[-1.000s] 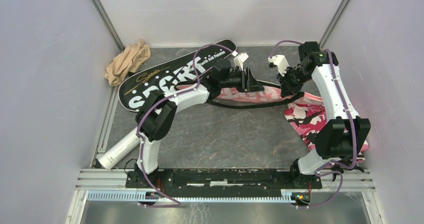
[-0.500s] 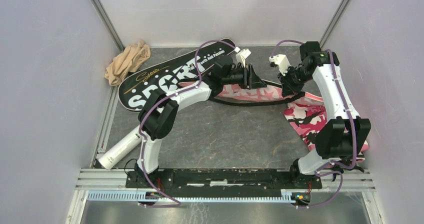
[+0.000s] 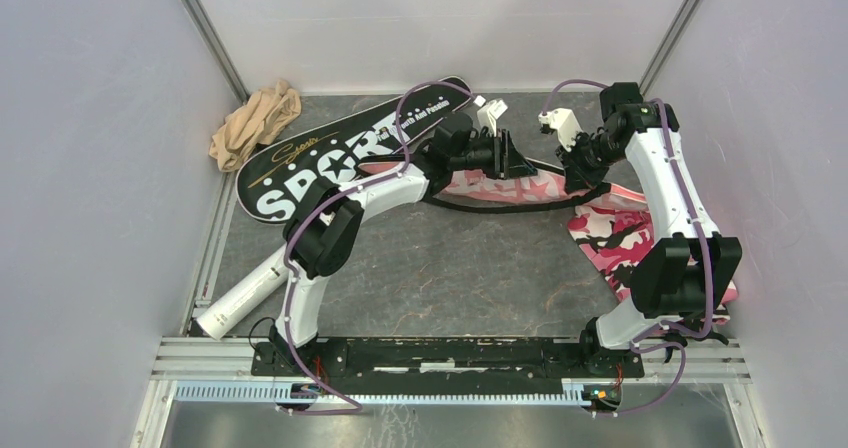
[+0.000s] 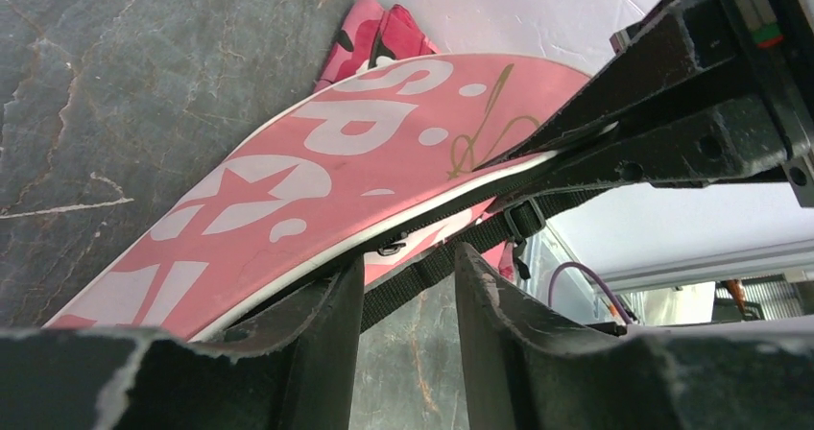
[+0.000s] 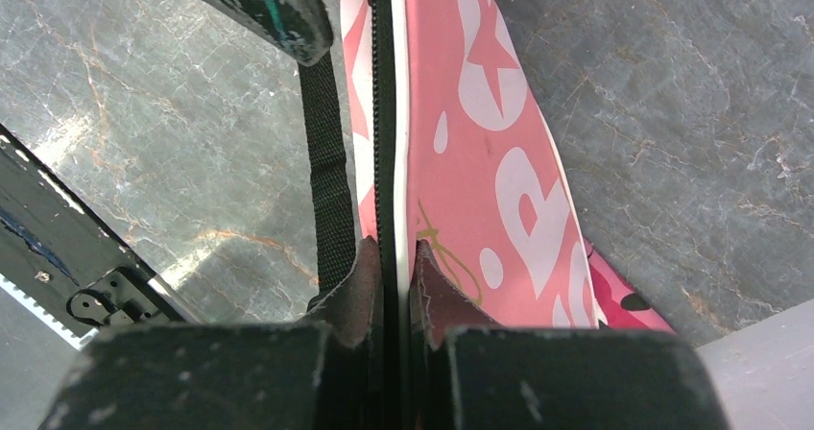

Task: Pack up the badminton gear
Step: Zip the racket bag at the center of the board.

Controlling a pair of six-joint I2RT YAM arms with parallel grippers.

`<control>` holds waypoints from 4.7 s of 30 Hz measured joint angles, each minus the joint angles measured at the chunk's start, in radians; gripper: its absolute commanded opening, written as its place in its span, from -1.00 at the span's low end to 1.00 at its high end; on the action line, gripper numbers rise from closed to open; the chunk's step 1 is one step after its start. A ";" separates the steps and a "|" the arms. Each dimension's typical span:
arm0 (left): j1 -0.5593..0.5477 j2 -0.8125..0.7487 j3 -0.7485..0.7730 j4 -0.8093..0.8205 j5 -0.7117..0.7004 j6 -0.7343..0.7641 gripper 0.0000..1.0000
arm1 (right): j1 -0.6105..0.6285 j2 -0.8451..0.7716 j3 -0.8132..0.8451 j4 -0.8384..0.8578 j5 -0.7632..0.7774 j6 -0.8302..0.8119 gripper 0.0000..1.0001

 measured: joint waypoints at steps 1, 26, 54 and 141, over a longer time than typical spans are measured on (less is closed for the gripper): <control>-0.002 0.005 0.013 -0.016 -0.011 0.000 -0.15 | 0.000 0.000 0.000 0.001 0.001 0.000 -1.00; -0.043 0.043 0.201 -0.346 -0.174 0.077 -0.96 | -0.008 -0.021 -0.016 0.012 0.023 0.000 -1.00; 0.177 -0.223 0.022 -0.789 -0.251 0.627 -0.96 | -0.071 -0.041 -0.033 -0.003 -0.006 -0.023 -1.00; 0.280 -0.076 0.143 -0.933 -0.124 1.770 -0.96 | -0.034 0.032 0.164 -0.051 0.044 -0.100 -1.00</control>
